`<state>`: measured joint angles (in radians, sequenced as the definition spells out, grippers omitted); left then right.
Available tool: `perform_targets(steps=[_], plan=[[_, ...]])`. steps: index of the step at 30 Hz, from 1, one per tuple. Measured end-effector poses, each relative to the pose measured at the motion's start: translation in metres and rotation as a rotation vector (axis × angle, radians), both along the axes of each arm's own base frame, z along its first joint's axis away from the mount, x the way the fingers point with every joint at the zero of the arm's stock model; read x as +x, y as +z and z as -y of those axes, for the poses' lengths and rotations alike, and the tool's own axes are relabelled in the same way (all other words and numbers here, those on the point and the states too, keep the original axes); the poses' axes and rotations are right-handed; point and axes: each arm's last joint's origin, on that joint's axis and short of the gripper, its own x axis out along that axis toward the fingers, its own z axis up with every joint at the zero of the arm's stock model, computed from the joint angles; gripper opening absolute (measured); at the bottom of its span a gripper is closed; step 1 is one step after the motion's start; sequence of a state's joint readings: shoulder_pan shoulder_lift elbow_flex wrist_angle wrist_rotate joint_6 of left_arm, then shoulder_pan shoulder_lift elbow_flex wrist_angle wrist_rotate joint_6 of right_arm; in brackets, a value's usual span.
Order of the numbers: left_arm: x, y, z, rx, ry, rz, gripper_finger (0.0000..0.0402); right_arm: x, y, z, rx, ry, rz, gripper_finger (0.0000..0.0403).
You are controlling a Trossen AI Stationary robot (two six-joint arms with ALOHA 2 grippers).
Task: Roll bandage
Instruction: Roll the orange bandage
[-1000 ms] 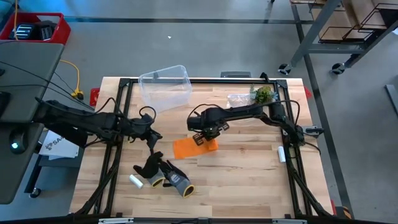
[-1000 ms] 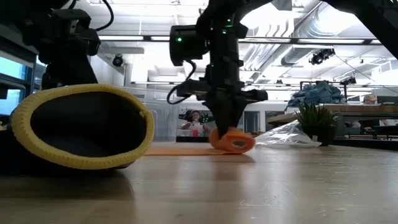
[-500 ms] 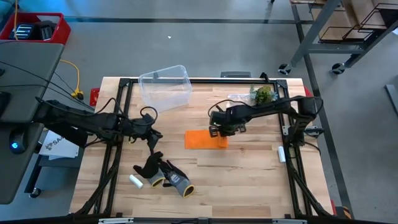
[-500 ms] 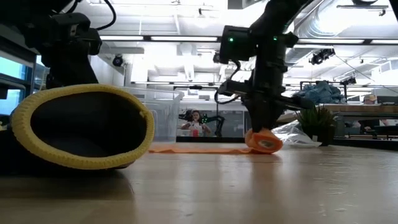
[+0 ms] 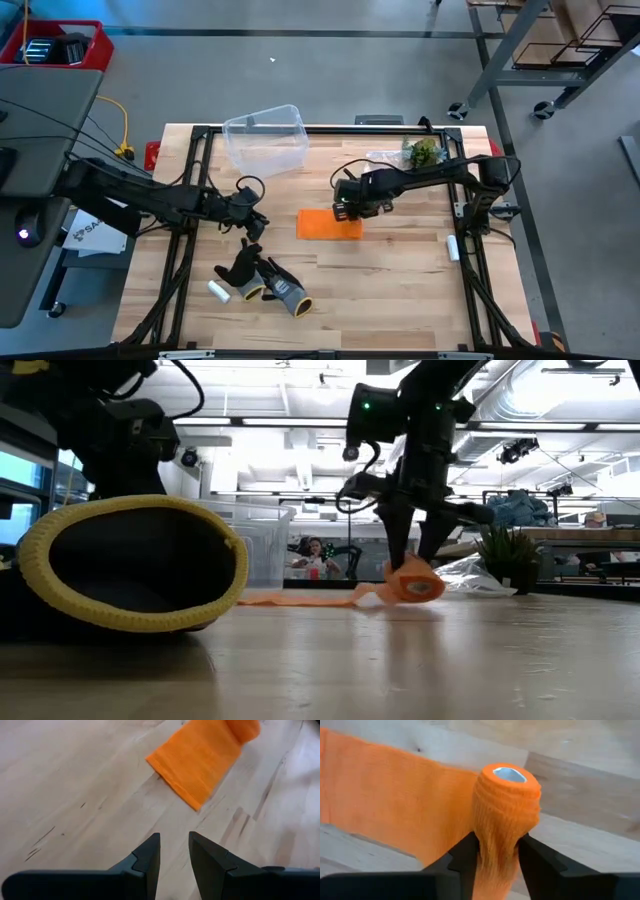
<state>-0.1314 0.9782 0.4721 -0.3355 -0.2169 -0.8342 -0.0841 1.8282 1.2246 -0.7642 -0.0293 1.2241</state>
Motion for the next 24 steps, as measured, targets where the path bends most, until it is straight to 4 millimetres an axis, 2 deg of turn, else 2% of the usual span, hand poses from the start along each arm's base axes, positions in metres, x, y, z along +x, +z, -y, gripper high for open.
perform_targets(steps=[5, 8, 13, 21, 24], plan=[[0.011, -0.01, 0.002, -0.012, -0.014, -0.027, 0.0099, -0.005, 0.006, 0.0, -0.024, 0.048, -0.079, 0.0174], [0.017, -0.016, 0.003, -0.026, -0.026, -0.031, 0.0099, -0.007, 0.006, 0.001, -0.013, 0.058, -0.1, 0.0186], [0.031, -0.023, 0.003, -0.033, -0.02, 0.003, 0.0099, -0.01, 0.008, 0.002, -0.009, 0.069, -0.115, 0.0189], [0.049, -0.038, -0.014, -0.042, 0.058, 0.019, 0.0099, -0.023, 0.038, 0.002, -0.084, 0.069, -0.068, 0.0189], [0.058, -0.042, -0.02, -0.043, 0.034, -0.013, 0.0096, -0.029, 0.046, 0.002, -0.109, 0.095, -0.063, 0.0182]])
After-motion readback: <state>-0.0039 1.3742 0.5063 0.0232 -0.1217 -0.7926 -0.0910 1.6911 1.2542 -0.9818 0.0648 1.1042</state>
